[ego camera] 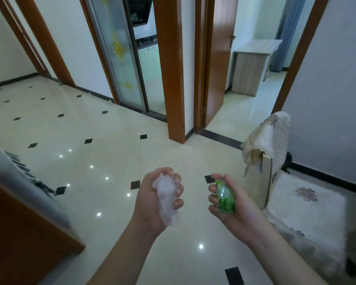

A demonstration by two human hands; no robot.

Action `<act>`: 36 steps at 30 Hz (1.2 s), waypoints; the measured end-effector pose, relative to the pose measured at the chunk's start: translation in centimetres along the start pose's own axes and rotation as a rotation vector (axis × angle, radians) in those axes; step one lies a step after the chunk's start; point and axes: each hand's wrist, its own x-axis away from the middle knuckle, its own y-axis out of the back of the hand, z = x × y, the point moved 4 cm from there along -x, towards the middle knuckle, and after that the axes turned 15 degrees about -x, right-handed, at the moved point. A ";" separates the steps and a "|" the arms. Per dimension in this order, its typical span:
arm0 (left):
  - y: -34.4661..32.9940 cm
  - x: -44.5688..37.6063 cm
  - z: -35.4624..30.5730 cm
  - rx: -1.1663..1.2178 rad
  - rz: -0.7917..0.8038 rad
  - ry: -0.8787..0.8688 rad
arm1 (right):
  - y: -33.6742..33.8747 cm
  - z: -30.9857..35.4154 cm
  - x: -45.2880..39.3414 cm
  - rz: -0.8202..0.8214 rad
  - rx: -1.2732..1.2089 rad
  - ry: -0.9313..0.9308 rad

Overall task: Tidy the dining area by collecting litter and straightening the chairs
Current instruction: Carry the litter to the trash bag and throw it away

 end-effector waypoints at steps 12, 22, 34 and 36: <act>4.0 -19.3 -8.1 0.000 0.101 0.006 | -5.0 4.2 -20.3 0.018 -0.027 0.077; 6.5 -35.3 -12.4 -0.116 0.204 0.128 | -7.0 10.7 -32.8 -0.066 -0.047 0.218; 0.0 -57.5 -8.0 -0.117 0.243 0.312 | 1.1 24.7 -45.9 -0.192 -0.128 0.333; -1.8 -61.0 -8.0 -0.114 0.243 0.332 | 2.3 27.6 -48.0 -0.195 -0.155 0.347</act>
